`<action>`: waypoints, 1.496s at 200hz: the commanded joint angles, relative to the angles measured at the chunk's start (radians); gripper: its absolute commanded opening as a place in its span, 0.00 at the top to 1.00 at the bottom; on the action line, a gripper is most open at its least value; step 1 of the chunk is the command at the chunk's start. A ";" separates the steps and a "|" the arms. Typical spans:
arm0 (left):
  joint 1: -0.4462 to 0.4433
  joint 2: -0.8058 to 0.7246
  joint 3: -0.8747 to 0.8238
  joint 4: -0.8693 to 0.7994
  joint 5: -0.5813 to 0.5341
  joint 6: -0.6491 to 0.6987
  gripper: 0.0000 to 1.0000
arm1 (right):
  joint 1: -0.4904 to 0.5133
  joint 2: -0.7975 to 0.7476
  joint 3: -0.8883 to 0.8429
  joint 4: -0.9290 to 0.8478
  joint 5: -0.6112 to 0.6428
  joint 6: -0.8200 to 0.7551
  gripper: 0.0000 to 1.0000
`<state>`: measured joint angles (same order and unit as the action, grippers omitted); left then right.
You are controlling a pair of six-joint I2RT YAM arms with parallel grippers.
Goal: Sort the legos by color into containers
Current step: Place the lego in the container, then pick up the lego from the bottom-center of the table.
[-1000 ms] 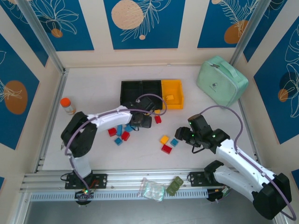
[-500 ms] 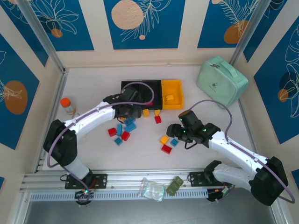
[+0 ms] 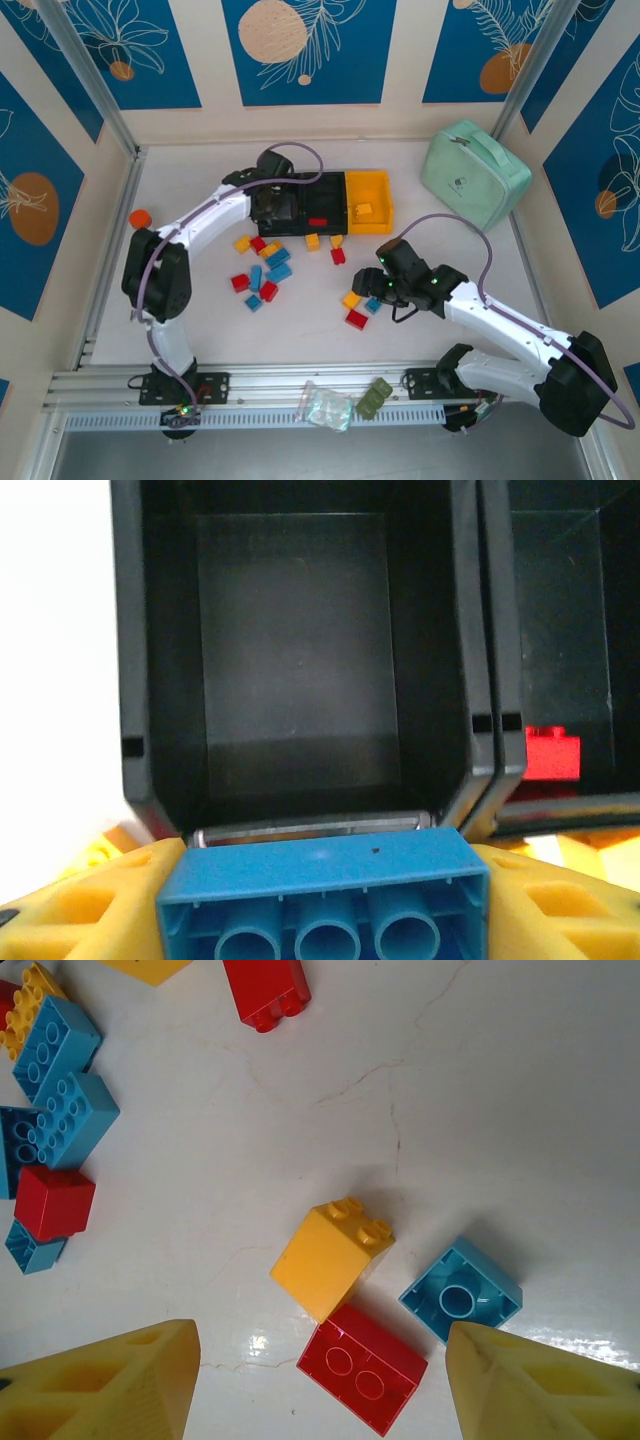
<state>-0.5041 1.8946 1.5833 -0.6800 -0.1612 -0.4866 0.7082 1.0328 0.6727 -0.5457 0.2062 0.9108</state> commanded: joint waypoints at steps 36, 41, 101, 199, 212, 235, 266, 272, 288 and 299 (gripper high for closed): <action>0.021 0.136 0.141 -0.066 -0.012 0.034 0.44 | 0.013 0.006 0.018 -0.020 0.030 0.025 0.34; 0.022 0.145 0.143 -0.065 -0.012 0.032 0.44 | 0.014 0.006 0.019 -0.023 0.032 0.023 0.34; 0.026 0.184 0.151 -0.058 -0.035 0.017 0.42 | 0.019 -0.019 0.024 -0.055 0.054 0.017 0.34; 0.028 0.140 0.159 -0.067 -0.007 0.008 0.21 | 0.023 -0.023 0.019 -0.053 0.055 0.022 0.34; 0.027 0.118 0.143 -0.058 0.016 0.003 0.22 | 0.023 -0.026 0.022 -0.058 0.058 0.023 0.34; 0.024 0.056 0.084 -0.030 0.064 -0.006 0.24 | 0.023 -0.032 0.027 -0.069 0.067 0.017 0.34; 0.015 -0.064 -0.058 0.034 0.140 -0.010 0.26 | 0.016 -0.033 0.039 -0.096 0.077 0.005 0.34; 0.013 -0.089 -0.088 0.042 0.149 -0.009 0.26 | 0.014 -0.033 0.041 -0.100 0.078 0.004 0.34; 0.006 -0.151 -0.158 0.055 0.175 -0.002 0.26 | 0.004 -0.033 0.050 -0.112 0.076 -0.004 0.34; 0.003 -0.196 -0.208 0.070 0.193 0.005 0.27 | -0.004 -0.034 0.055 -0.121 0.075 -0.009 0.34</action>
<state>-0.4919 1.7882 1.4574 -0.6483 -0.0418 -0.4908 0.7181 1.0149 0.6868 -0.6243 0.2630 0.9169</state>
